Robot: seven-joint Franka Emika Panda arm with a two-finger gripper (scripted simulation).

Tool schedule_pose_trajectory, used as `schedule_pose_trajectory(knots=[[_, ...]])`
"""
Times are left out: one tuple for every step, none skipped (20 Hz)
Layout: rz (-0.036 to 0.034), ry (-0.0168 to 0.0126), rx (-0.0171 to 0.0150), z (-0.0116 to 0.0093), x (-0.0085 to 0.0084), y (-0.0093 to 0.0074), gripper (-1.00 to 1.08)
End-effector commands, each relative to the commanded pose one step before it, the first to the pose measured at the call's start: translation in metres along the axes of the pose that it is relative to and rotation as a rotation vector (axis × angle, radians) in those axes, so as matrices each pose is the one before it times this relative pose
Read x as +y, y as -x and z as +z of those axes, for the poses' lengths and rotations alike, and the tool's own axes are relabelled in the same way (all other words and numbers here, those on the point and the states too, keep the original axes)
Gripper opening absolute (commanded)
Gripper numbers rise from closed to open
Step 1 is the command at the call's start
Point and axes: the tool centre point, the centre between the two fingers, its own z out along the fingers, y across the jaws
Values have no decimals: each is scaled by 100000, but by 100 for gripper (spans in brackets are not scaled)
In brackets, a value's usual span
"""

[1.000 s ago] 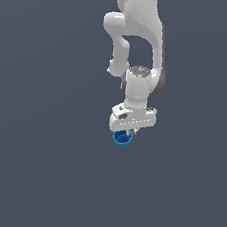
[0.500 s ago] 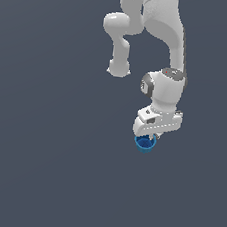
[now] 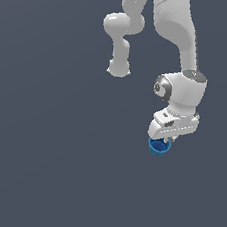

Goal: Pick up the object and move it to a goal position.

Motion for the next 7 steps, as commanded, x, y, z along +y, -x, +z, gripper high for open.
schedule_pose_trajectory(knots=[[169, 55, 284, -140, -461, -495, -100], [0, 0, 0, 0, -86, -65, -100], [0, 0, 0, 2, -33, -35, -100], [0, 0, 0, 4, 20, -6, -100], [0, 0, 0, 6, 73, 23, -100], [0, 0, 0, 6, 89, 37, -100], [0, 0, 0, 2, 32, 14, -100]])
